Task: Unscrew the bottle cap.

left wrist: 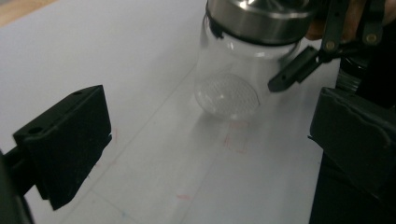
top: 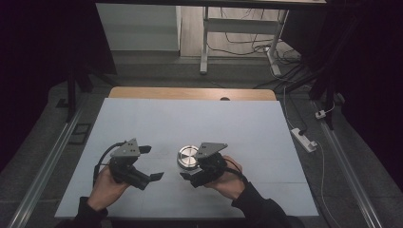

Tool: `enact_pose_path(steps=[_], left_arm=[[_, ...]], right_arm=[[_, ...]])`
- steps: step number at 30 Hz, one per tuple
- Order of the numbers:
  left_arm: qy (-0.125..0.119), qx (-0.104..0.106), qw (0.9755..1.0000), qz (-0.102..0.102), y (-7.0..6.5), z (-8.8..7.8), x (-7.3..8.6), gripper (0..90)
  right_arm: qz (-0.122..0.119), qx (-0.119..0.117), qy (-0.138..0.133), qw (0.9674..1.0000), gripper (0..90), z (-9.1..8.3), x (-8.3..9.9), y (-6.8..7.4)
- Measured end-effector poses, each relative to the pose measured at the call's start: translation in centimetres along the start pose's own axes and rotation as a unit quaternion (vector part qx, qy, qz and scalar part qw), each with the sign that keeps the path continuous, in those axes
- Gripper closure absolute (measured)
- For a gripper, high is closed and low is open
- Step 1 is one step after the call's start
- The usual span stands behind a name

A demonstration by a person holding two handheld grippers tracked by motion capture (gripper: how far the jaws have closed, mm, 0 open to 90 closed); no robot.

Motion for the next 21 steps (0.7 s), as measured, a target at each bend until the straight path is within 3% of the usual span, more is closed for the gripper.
enact_pose_path(steps=[5,11,14,21], left_arm=[[-0.008,0.03,0.9994,0.015,0.1,1.0,-1.5,0.0],[-0.001,0.067,0.996,0.059,-0.5,2.6,-3.0,0.0],[0.004,0.081,0.993,0.085,-0.8,3.2,-3.5,0.0],[0.0,0.141,0.9837,0.111,-1.1,4.3,-4.6,0.0]], right_arm=[[-0.002,-0.005,0.001,1.0,15.0,0.1,0.0,0.1],[-0.003,-0.011,0.002,0.9999,15.0,0.3,0.1,0.3],[-0.003,-0.017,0.002,0.9998,15.0,0.3,0.1,0.4],[-0.011,-0.035,0.006,0.9993,15.0,0.4,0.0,0.9]])
Point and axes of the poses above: each handheld gripper's, and its own axes: z roughly forward along the jaws, x roughly out of its underside, y roughly to its left, the point moved 3 cm from there along z, roughly forward along the jaws, and after that the axes turned 8 degrees about -x, right-handed, at the moved point
